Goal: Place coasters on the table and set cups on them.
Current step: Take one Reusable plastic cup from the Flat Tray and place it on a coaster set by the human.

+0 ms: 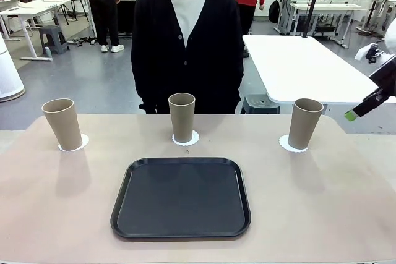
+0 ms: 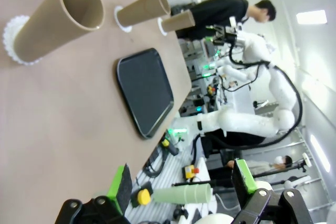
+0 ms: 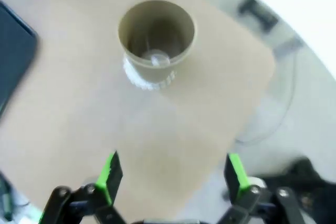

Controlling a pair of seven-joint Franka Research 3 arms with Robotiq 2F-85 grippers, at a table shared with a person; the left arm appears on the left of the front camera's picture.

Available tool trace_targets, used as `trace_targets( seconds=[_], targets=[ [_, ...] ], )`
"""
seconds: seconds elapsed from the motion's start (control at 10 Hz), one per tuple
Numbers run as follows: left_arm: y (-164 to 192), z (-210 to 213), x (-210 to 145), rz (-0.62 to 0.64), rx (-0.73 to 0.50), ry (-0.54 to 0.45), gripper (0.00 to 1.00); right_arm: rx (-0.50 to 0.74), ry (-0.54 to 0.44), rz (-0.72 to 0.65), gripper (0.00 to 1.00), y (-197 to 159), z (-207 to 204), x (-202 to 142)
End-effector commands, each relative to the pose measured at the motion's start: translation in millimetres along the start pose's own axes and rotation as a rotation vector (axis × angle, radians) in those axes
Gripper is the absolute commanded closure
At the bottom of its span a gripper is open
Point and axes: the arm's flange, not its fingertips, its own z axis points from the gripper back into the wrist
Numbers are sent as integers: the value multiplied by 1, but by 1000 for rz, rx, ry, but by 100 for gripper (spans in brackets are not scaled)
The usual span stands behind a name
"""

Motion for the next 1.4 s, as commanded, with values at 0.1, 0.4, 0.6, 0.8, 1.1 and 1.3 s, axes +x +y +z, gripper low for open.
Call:
trace_targets(
  seconds=[0.1,0.4,0.6,0.8,1.1,1.3],
  targets=[
    [-2,1,-1,-4,1,-7,0,6,244,-120,0,37,47,13],
    [-2,1,-1,-4,1,-7,0,107,212,-51,0,27,42,14],
    [-2,1,-1,-4,1,-7,0,-11,259,-101,0,44,51,4],
    [-2,1,-1,-4,1,-7,0,-11,259,-101,0,44,51,4],
    [-2,1,-1,-4,1,-7,0,347,212,-223,0,19,57,10],
    [-2,1,-1,-4,1,-7,0,719,120,-440,0,-29,72,2]
  ],
)
